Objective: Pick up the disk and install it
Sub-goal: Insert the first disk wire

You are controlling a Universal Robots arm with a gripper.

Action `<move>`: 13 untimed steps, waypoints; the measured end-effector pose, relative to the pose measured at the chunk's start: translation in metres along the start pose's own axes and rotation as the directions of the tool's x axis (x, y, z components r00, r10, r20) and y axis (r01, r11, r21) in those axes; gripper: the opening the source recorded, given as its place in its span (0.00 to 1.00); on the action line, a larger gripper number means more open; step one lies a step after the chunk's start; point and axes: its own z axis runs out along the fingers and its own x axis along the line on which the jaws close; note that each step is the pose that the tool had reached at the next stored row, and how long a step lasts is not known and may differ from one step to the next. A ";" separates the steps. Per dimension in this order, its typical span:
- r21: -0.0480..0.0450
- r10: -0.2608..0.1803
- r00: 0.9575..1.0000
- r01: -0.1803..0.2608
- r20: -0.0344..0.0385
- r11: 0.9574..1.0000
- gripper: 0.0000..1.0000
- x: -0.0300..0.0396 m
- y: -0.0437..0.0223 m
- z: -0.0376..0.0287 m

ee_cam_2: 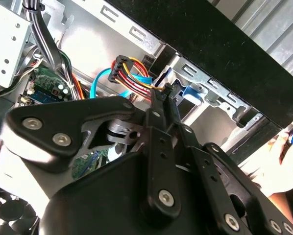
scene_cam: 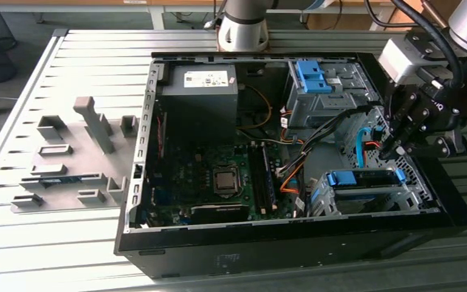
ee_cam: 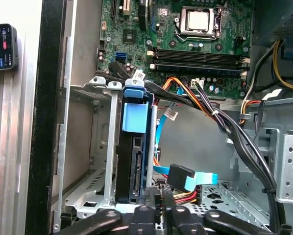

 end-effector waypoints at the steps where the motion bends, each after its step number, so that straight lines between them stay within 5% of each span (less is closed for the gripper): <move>1: 0.000 0.000 1.000 0.000 0.000 1.000 0.17 0.0000 0.0000 0.0000; 13: 0.006 0.000 1.000 0.000 0.000 1.000 0.16 0.0048 0.0114 0.0004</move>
